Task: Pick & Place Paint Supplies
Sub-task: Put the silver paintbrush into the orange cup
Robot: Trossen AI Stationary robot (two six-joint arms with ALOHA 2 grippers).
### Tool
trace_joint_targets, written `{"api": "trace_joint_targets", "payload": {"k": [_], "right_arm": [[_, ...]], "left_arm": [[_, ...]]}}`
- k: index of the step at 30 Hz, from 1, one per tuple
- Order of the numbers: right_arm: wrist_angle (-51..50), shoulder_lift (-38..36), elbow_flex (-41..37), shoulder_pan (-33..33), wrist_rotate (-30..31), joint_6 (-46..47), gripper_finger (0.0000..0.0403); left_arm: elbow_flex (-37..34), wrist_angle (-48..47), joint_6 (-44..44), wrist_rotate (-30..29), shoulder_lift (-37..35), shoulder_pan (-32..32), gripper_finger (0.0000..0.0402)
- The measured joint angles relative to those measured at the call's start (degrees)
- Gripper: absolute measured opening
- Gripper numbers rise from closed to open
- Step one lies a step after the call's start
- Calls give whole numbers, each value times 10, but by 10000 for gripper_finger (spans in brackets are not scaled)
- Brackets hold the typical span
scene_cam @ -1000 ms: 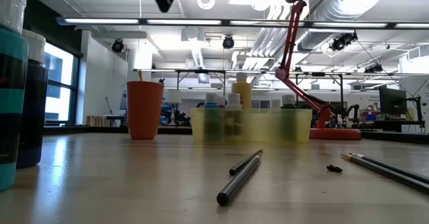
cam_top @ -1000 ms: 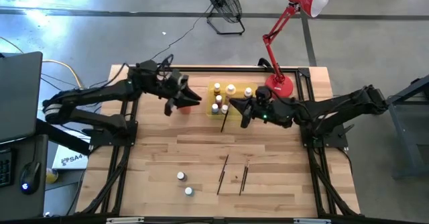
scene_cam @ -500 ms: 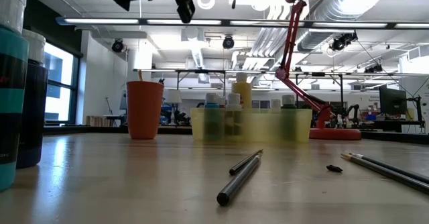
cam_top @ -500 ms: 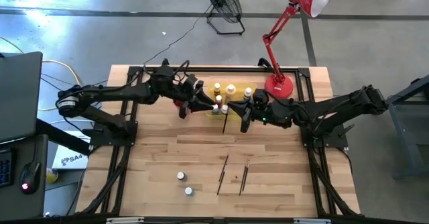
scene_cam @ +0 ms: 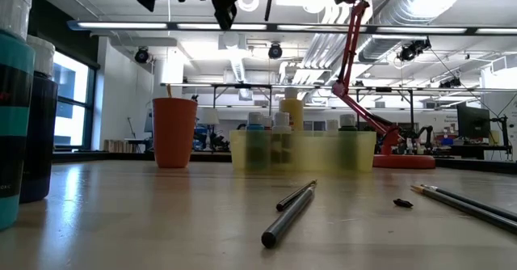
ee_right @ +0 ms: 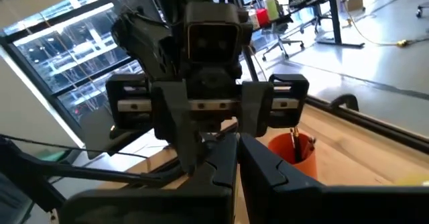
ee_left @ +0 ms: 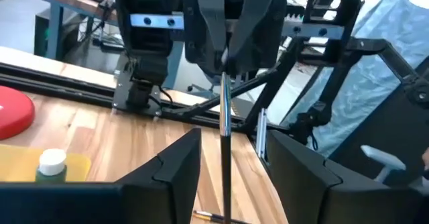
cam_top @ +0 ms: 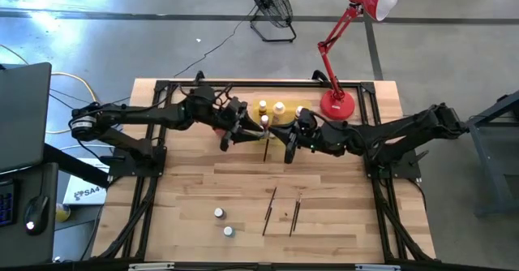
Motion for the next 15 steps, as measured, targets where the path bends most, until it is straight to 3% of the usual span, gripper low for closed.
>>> {"api": "trace_joint_targets", "payload": {"k": [6,15], "right_arm": [[7,0,0,0,-9,-6,4],[8,0,0,0,-10,-6,4]], "left_arm": [[1,-1,-14,-24,0,1,164],[95,-97,31,-28,52,-27,164]]}}
